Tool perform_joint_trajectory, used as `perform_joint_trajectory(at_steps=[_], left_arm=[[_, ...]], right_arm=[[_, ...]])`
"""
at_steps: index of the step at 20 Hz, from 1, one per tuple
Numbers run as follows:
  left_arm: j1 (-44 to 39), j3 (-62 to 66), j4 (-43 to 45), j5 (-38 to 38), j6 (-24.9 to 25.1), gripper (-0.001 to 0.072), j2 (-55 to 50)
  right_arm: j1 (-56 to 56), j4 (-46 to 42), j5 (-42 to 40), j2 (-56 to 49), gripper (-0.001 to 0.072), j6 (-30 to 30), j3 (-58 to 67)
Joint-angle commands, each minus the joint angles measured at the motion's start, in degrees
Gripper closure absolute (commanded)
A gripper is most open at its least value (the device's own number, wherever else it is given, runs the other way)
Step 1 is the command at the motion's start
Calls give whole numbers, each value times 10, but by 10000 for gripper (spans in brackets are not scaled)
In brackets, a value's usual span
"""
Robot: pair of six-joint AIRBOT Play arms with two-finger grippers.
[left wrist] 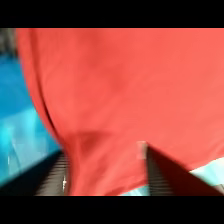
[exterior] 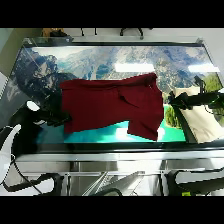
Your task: Fold the shirts.
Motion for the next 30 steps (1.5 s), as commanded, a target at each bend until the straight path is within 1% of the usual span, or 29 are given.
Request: perform_joint_trajectory(at_steps=[1,2,4,6,9,13,15,19,22,25,26,27,28,29,30], left_arm=[[-15,14,-12,2,29,622,0],[-15,14,-12,0,32,697,-5],[-8,14,-10,-18,47,695,-19],[14,19,5,-28,50,696,-34],[70,57,39,-42,48,696,-56],[123,117,37,-78,50,696,-92],[129,128,38,-86,61,696,-111],[129,148,37,-97,65,696,-142],[129,172,37,-109,65,696,-150],[129,194,37,-125,65,696,-149],[129,200,37,-129,65,696,-149],[129,206,36,-136,65,696,-149],[129,215,35,-150,65,696,-149],[129,229,27,-173,66,697,-147],[129,245,9,-193,71,698,-136]], right_arm=[[0,-16,5,-3,456,13,-2],[0,-24,5,-4,455,21,-9],[0,-36,4,-4,447,24,-31],[0,-44,-12,-4,335,25,-61],[0,-44,-35,-4,339,26,-94],[0,-44,-77,-4,340,26,-126],[3,-42,-102,-6,340,26,-151],[42,-37,-117,-20,341,26,-169],[85,-1,-160,-42,341,23,-169],[111,27,-163,-59,346,21,-169],[115,36,-158,-61,428,12,-169],[117,58,-145,-60,575,-6,-168],[116,91,-128,-57,606,-23,-166],[114,119,-107,-48,681,-38,-159],[112,139,-90,-35,690,-42,-146]])
